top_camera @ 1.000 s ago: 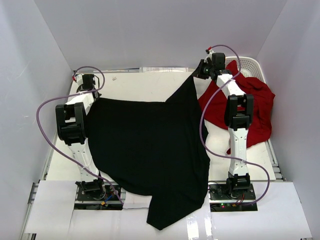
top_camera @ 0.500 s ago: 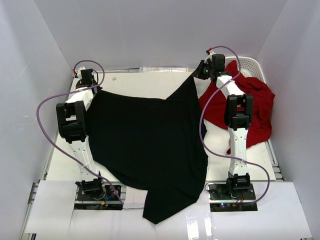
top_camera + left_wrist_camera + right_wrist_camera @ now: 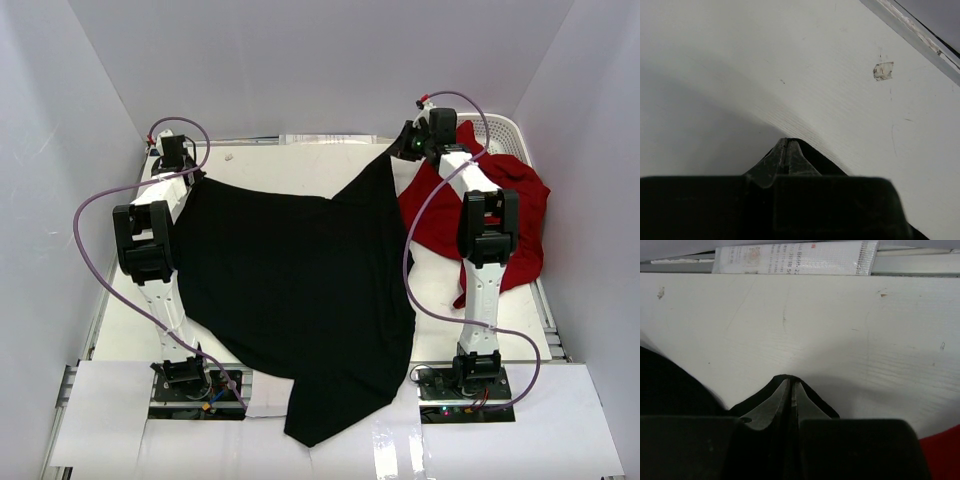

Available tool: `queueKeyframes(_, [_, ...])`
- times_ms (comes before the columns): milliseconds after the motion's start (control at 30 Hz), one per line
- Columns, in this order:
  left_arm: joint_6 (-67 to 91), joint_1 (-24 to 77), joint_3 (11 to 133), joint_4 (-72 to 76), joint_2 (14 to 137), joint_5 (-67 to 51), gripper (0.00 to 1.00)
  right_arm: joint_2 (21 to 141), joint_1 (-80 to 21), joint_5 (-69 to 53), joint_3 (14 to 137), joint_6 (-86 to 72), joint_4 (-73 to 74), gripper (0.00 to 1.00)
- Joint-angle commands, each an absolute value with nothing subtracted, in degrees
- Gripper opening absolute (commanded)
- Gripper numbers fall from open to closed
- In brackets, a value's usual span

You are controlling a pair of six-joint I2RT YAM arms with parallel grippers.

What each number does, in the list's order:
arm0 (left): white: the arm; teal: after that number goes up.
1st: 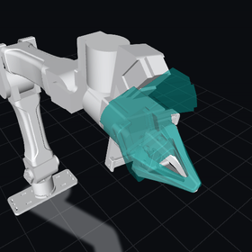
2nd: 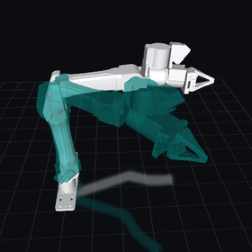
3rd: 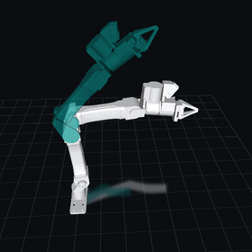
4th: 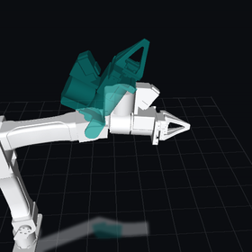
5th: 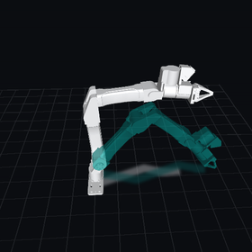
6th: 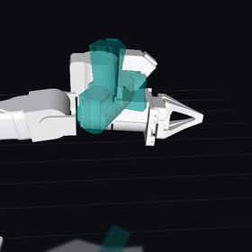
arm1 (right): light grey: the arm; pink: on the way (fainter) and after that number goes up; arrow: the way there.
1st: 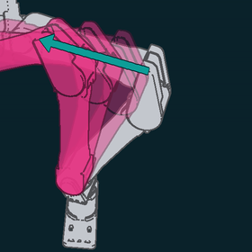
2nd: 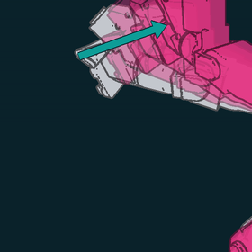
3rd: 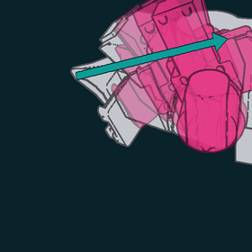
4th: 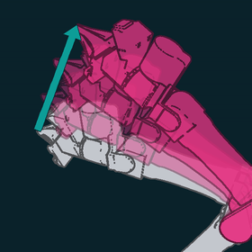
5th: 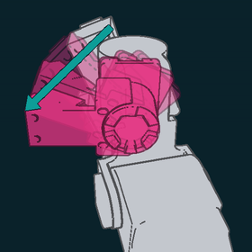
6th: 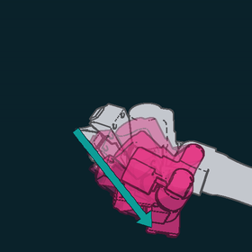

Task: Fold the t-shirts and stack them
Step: Fold the flattened tshirt in 1/3 of the way

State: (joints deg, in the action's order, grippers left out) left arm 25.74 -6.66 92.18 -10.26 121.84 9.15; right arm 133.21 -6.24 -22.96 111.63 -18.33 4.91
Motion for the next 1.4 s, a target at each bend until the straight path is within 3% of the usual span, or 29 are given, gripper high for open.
queueKeyframes(0, [25.31, -6.94, 92.20, -9.49, 118.39, 9.40, 0.00, 126.83, -5.80, -24.08, 109.43, -16.26, 2.02, 0.08])
queueKeyframes(600, [24.00, -6.94, 87.54, -9.67, 114.00, 9.14, 0.00, 113.91, -5.27, -26.81, 96.42, -15.82, 0.62, 0.08])
queueKeyframes(900, [19.69, -6.94, 87.10, -9.40, 111.27, 2.73, 0.00, 109.87, -5.62, -28.04, 91.85, -14.94, -0.27, 0.08])
queueKeyframes(1367, [18.98, -7.03, 84.73, -10.37, 107.32, 5.27, 0.00, 99.85, -6.68, -27.86, 83.33, -14.15, -0.09, 0.08])
